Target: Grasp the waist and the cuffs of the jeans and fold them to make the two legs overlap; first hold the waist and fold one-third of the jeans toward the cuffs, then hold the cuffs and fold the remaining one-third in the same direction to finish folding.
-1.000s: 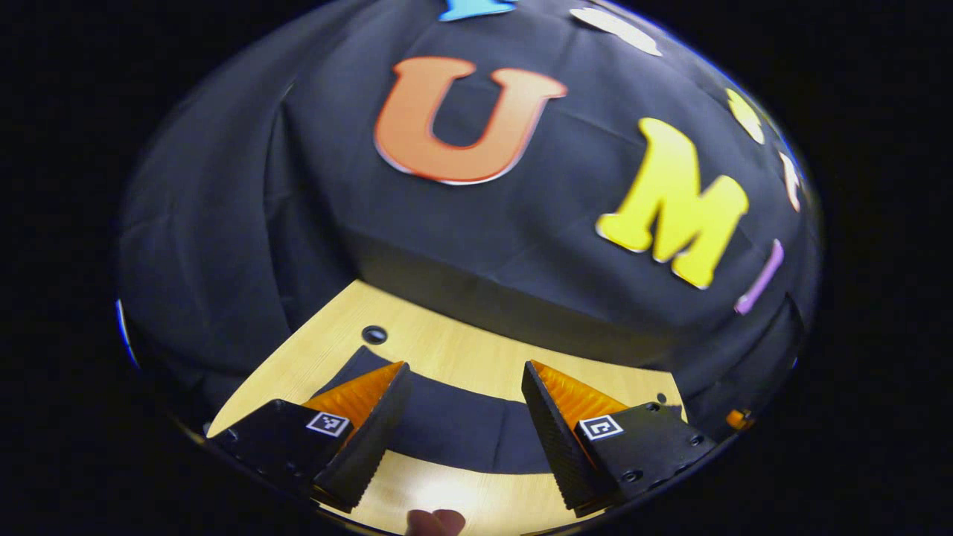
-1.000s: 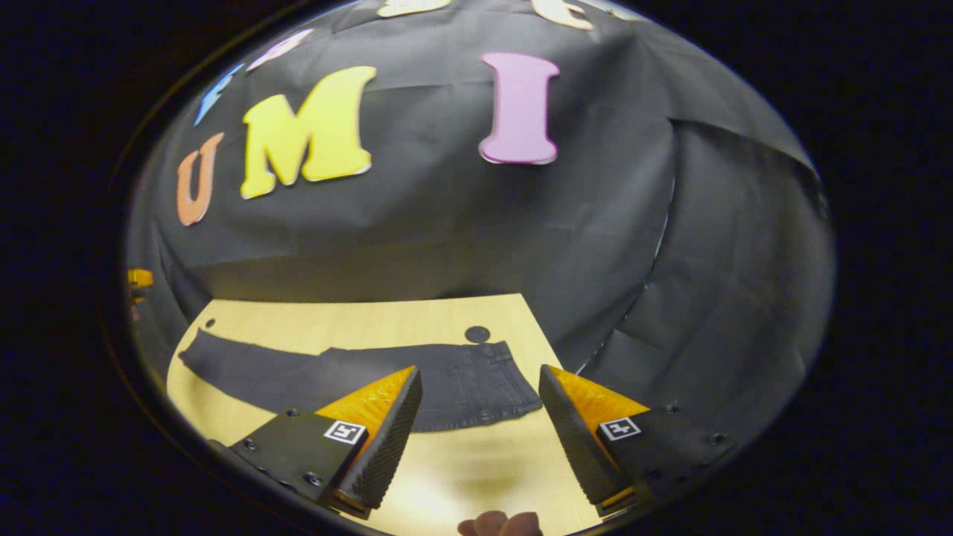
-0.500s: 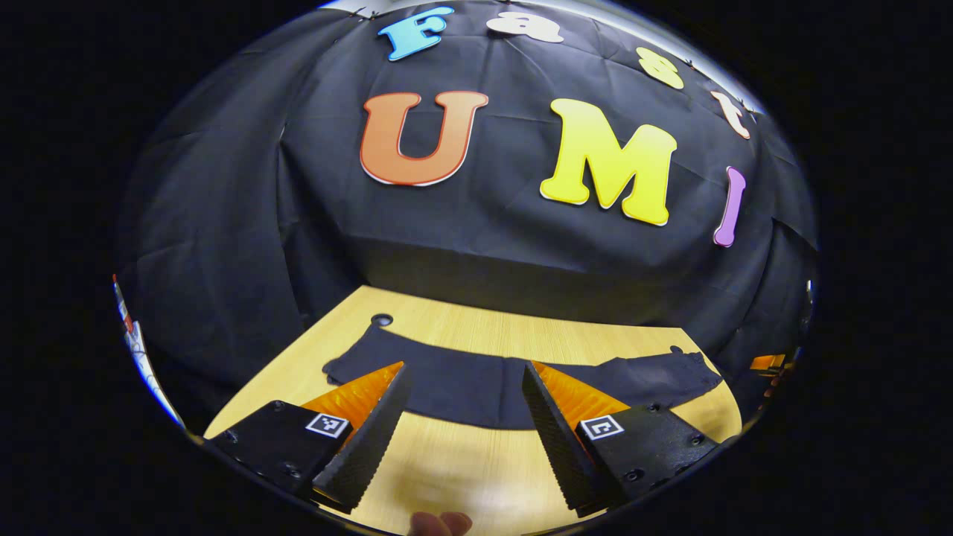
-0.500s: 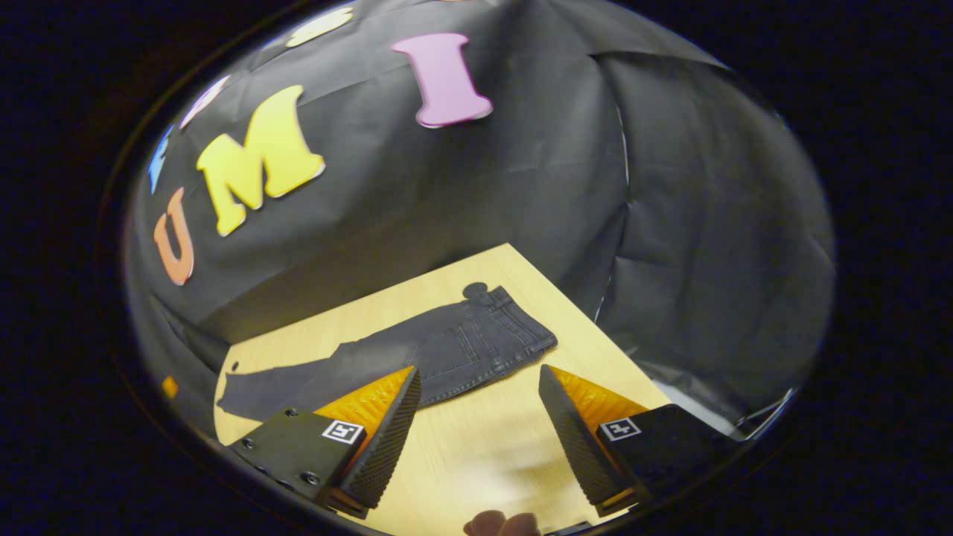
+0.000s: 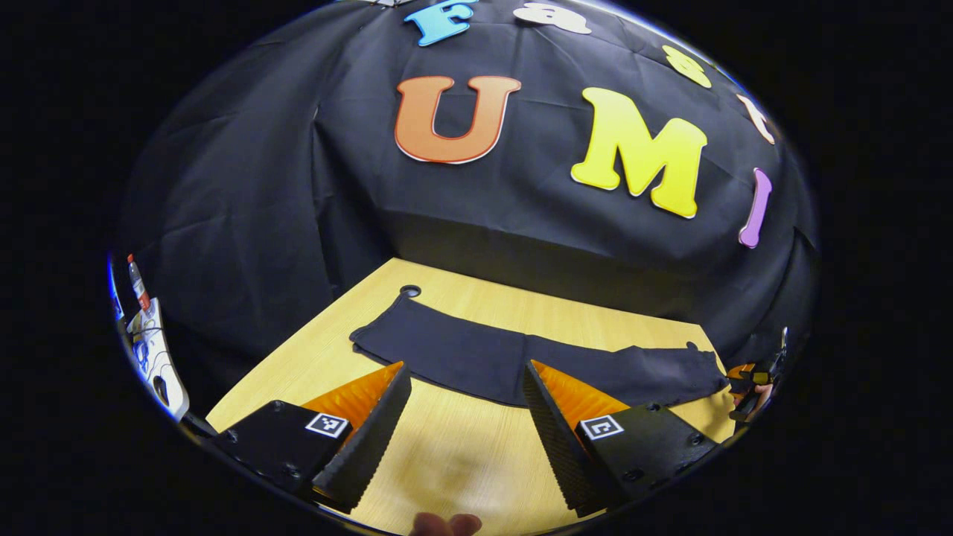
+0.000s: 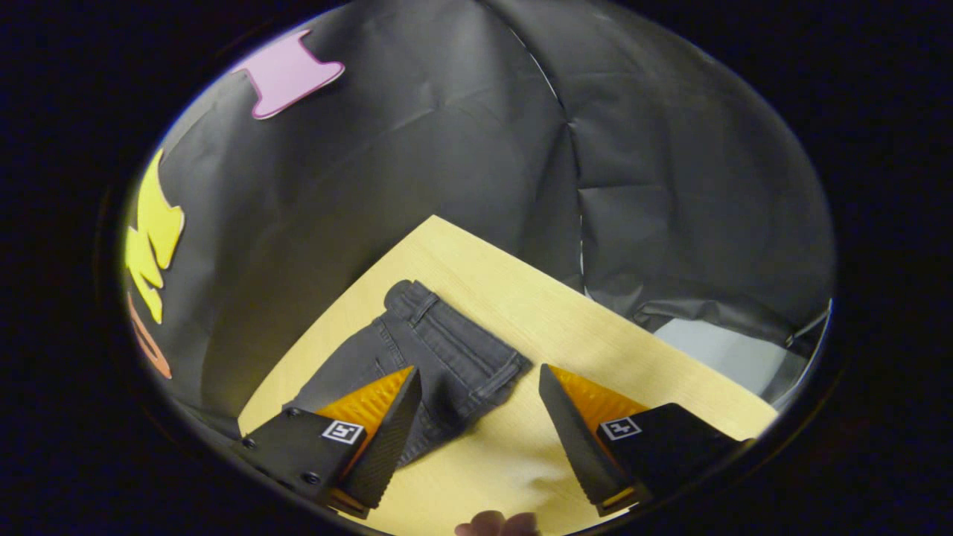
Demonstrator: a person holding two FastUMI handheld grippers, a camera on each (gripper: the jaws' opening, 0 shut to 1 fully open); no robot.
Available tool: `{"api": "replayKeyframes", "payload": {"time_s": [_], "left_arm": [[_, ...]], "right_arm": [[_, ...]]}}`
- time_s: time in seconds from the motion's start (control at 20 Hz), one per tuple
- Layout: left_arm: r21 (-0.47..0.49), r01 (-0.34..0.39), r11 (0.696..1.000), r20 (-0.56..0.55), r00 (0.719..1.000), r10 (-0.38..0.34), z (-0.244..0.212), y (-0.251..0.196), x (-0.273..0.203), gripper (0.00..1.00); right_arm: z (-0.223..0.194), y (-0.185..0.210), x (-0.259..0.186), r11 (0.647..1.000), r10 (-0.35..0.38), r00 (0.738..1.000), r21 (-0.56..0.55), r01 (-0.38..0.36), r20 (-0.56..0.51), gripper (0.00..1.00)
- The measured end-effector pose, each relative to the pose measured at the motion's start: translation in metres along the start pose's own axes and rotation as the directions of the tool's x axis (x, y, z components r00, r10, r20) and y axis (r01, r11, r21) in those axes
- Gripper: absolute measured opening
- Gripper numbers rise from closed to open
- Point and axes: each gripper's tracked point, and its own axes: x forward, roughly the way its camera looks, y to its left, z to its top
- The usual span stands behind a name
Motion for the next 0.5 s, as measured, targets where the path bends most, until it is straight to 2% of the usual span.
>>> {"api": "replayKeyframes", "payload": {"time_s": [0.2,0.25,0.3,0.45,0.5], "left_arm": [[0.026,-0.014,1.0,0.011,1.0,0.014,0.003,0.001,-0.002,0.97],[0.023,-0.02,1.0,0.006,1.0,0.02,0.003,0.002,-0.002,0.97],[0.017,-0.025,1.0,0.004,1.0,0.025,0.001,0.005,-0.002,0.97],[-0.004,-0.036,0.999,0.001,0.999,0.036,-0.001,0.009,0.0,0.97],[-0.008,-0.04,0.999,0.001,0.999,0.04,-0.001,0.009,0.0,0.97]], "right_arm": [[-0.005,-0.004,0.024,0.999,-0.042,0.999,0.002,0.042,-0.008,0.99],[0.0,0.0,0.025,0.999,-0.044,0.999,-0.016,0.045,0.024,0.99],[-0.002,0.002,0.033,0.998,-0.052,0.999,-0.044,0.052,0.012,0.94],[-0.005,0.001,0.03,0.98,-0.07,0.997,-0.184,0.075,0.032,0.89],[-0.005,0.001,0.028,0.975,-0.058,0.998,-0.212,0.064,0.032,0.92]]}}
